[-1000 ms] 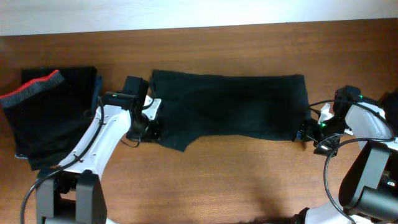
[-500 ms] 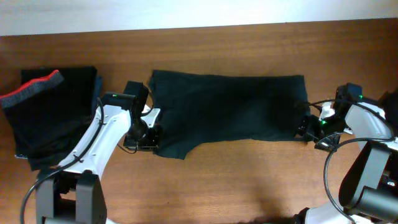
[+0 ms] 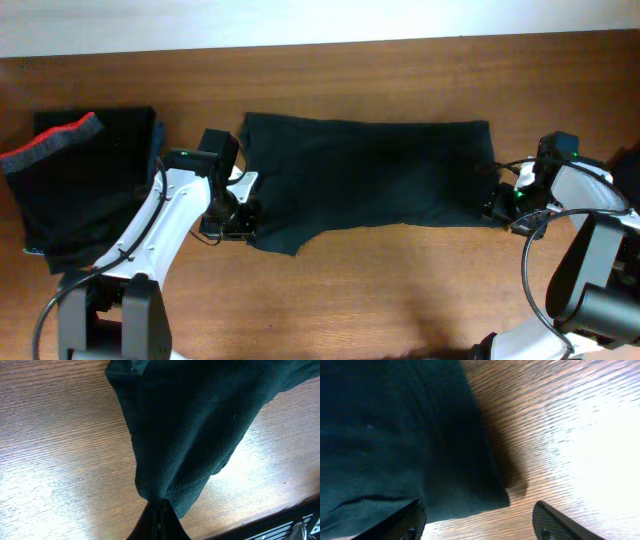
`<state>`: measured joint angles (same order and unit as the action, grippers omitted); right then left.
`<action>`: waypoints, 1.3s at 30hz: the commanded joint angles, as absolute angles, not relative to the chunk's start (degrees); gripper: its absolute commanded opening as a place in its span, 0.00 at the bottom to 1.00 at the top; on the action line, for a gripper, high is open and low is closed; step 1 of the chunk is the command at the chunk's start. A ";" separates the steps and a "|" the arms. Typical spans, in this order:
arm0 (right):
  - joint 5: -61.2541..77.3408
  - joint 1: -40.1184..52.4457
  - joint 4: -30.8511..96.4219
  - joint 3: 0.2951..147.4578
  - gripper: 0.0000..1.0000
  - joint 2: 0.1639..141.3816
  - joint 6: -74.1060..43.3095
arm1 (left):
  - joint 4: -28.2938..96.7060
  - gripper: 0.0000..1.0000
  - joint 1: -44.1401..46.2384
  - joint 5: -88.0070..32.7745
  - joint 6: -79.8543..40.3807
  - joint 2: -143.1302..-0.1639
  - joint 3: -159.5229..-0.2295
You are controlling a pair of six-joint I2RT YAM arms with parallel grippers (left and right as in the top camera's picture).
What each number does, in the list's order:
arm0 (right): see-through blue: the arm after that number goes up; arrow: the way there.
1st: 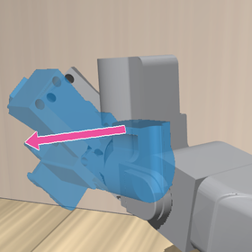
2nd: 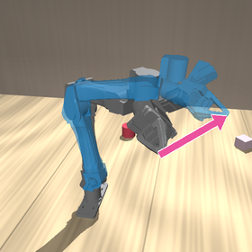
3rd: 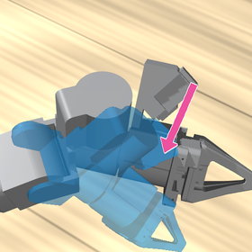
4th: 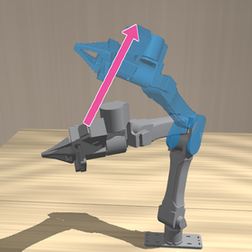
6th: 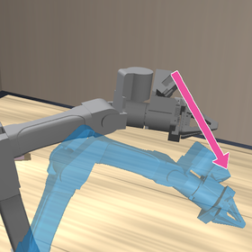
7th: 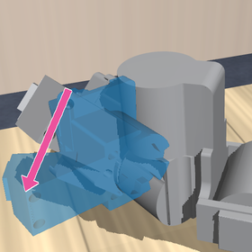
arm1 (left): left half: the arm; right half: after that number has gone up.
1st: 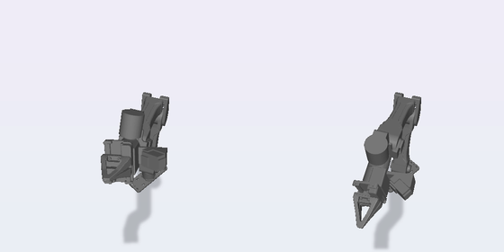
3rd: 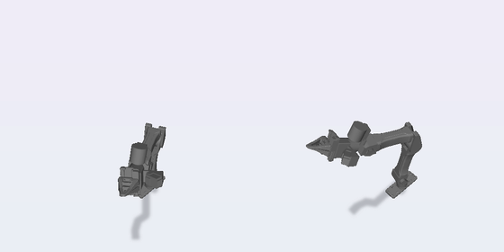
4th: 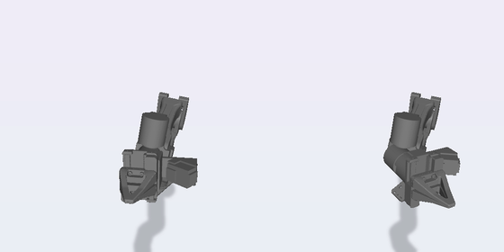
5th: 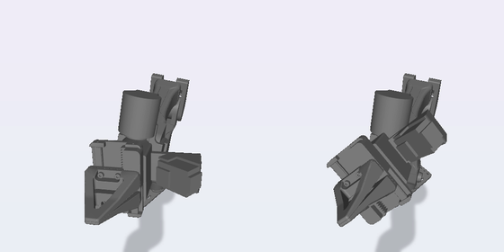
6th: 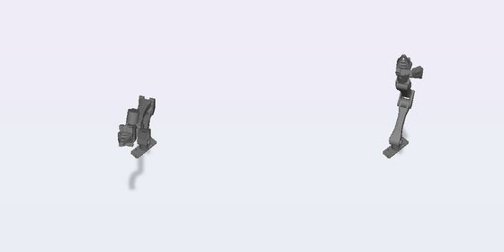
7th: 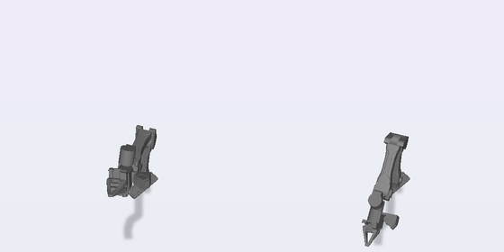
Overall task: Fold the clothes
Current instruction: 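Grasp the shirt's right end with the right gripper and stretch it sideways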
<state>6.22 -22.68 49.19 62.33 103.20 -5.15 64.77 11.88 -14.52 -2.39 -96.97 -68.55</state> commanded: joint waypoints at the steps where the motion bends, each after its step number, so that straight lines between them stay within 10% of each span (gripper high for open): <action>1: 3.62 -22.57 48.56 62.02 0.71 104.05 -4.78 | 64.25 0.02 11.99 -14.17 -2.31 -96.25 -68.66; 13: 4.08 -22.52 48.18 62.02 0.58 108.53 -4.78 | 64.10 0.02 11.99 -14.20 -2.31 -96.25 -68.66; 23: 4.47 -22.52 49.87 62.04 0.04 108.60 -4.78 | 64.10 0.01 11.99 -14.20 -2.31 -96.25 -68.69; 39: 13.17 -22.52 53.58 62.37 0.04 100.42 -4.75 | 60.80 0.00 11.94 -14.20 -4.29 -88.64 -68.90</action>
<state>11.60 -22.63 53.54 62.72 103.79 -4.56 61.95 11.88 -14.55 -2.72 -89.86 -68.58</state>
